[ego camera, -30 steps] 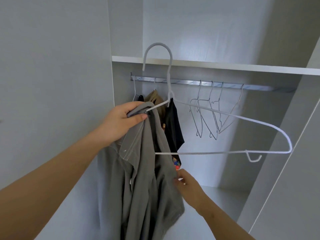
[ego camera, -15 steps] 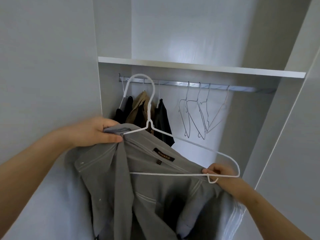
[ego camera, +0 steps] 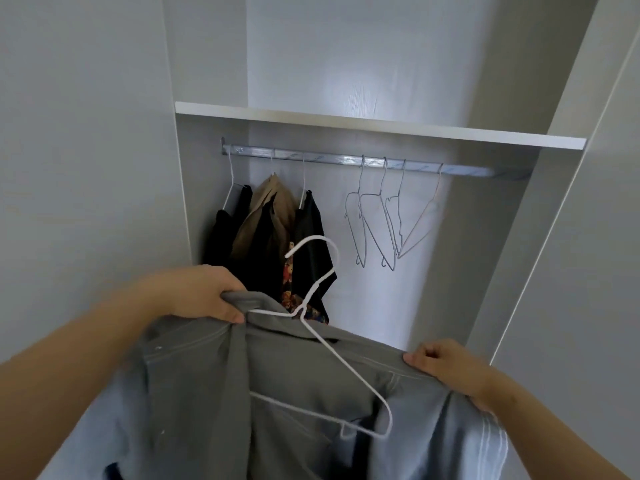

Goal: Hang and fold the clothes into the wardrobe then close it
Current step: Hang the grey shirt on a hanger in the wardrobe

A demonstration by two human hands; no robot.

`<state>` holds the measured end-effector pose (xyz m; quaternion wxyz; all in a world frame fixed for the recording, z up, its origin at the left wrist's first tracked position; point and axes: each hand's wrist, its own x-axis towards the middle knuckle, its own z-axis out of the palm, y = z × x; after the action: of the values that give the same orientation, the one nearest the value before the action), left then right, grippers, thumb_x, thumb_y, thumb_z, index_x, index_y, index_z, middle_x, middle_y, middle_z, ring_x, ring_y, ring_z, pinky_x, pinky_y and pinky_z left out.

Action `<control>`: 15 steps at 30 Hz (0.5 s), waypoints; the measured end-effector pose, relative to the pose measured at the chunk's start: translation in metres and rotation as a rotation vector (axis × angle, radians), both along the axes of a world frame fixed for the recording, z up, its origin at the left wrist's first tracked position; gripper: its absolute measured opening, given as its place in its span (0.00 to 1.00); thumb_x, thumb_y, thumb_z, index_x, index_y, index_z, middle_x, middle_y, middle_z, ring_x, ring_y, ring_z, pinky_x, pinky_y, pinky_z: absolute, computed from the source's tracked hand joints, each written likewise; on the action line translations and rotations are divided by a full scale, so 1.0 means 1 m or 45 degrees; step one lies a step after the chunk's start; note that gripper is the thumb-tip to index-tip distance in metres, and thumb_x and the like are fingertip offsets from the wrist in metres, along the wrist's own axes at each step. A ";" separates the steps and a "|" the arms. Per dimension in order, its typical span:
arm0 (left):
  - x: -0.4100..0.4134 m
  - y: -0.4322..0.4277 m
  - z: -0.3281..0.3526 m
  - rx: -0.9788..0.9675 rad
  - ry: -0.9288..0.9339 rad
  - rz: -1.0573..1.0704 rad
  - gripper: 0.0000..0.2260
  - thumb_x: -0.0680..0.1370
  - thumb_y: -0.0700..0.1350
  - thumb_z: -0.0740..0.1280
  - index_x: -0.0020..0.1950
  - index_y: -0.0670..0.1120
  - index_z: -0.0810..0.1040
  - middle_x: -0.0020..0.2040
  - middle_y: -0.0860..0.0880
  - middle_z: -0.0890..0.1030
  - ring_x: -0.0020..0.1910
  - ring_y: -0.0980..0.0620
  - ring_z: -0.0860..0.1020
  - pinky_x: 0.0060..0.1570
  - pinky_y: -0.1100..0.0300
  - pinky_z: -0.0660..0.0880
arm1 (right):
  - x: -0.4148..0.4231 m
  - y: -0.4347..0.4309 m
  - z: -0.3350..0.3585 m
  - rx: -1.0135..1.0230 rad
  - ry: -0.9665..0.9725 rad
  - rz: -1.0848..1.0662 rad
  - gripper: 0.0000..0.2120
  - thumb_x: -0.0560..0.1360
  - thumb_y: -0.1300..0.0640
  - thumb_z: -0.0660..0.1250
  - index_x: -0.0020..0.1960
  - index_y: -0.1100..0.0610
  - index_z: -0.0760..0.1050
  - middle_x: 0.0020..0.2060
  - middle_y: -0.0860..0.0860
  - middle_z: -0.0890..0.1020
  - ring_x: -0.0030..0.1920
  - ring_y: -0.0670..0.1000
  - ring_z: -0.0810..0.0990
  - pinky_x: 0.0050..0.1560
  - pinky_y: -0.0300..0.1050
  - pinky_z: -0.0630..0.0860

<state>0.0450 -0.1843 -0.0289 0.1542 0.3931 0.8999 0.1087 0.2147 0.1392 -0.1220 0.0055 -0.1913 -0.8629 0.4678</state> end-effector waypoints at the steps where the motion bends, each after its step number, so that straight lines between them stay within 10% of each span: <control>1: 0.002 0.006 -0.004 -0.013 0.185 0.006 0.03 0.76 0.49 0.67 0.43 0.51 0.78 0.39 0.58 0.76 0.41 0.59 0.75 0.40 0.67 0.68 | -0.003 -0.002 0.000 0.105 0.038 -0.027 0.17 0.75 0.52 0.67 0.30 0.55 0.70 0.25 0.47 0.71 0.28 0.44 0.68 0.31 0.36 0.65; 5: 0.022 0.031 -0.026 0.036 0.839 0.239 0.06 0.78 0.51 0.62 0.47 0.50 0.76 0.43 0.52 0.75 0.47 0.51 0.77 0.38 0.60 0.68 | -0.014 -0.015 0.008 0.441 0.103 -0.177 0.16 0.77 0.51 0.63 0.33 0.57 0.69 0.30 0.50 0.73 0.32 0.47 0.70 0.31 0.37 0.64; 8: 0.045 0.044 -0.038 0.152 1.176 0.195 0.09 0.62 0.44 0.78 0.36 0.47 0.78 0.31 0.49 0.74 0.28 0.48 0.77 0.23 0.66 0.51 | -0.020 -0.040 0.022 0.315 0.239 -0.291 0.15 0.79 0.51 0.60 0.38 0.60 0.73 0.36 0.54 0.77 0.38 0.52 0.74 0.36 0.41 0.67; 12: 0.044 0.038 -0.041 0.531 1.044 0.321 0.05 0.72 0.48 0.72 0.46 0.51 0.80 0.37 0.50 0.76 0.36 0.50 0.78 0.25 0.60 0.63 | -0.017 -0.085 0.046 -0.161 0.250 0.149 0.15 0.77 0.50 0.63 0.33 0.53 0.72 0.26 0.50 0.76 0.26 0.45 0.75 0.28 0.36 0.71; 15: 0.032 0.021 -0.038 0.787 0.715 0.258 0.10 0.77 0.50 0.64 0.58 0.54 0.78 0.45 0.52 0.77 0.46 0.52 0.76 0.43 0.55 0.73 | -0.021 -0.092 0.049 0.340 0.685 0.054 0.11 0.75 0.49 0.65 0.35 0.49 0.73 0.31 0.48 0.79 0.34 0.47 0.77 0.39 0.42 0.72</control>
<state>0.0768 -0.1631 -0.0667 -0.2333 0.3449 0.8661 0.2766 0.1939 0.0469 -0.0730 0.2491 -0.0401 -0.8882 0.3839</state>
